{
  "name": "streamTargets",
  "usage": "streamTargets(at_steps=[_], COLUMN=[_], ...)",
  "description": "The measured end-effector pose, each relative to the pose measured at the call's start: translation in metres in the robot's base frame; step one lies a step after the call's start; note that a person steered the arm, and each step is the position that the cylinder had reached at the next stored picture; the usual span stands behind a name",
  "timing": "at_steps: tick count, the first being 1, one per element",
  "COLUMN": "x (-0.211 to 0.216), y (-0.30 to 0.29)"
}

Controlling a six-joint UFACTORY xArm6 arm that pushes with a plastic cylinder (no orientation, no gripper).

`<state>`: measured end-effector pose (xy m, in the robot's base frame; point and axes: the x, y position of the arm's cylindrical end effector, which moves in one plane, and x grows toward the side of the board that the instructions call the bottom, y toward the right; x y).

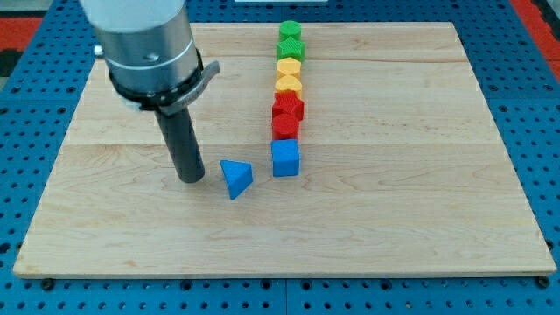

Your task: Slide the blue triangle to the bottom side of the blue cube

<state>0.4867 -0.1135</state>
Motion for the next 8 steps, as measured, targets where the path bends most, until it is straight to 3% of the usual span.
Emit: streamTargets(at_steps=[2,4,8], x=[-0.001,0.034,0.038], y=[0.034,0.047,0.090])
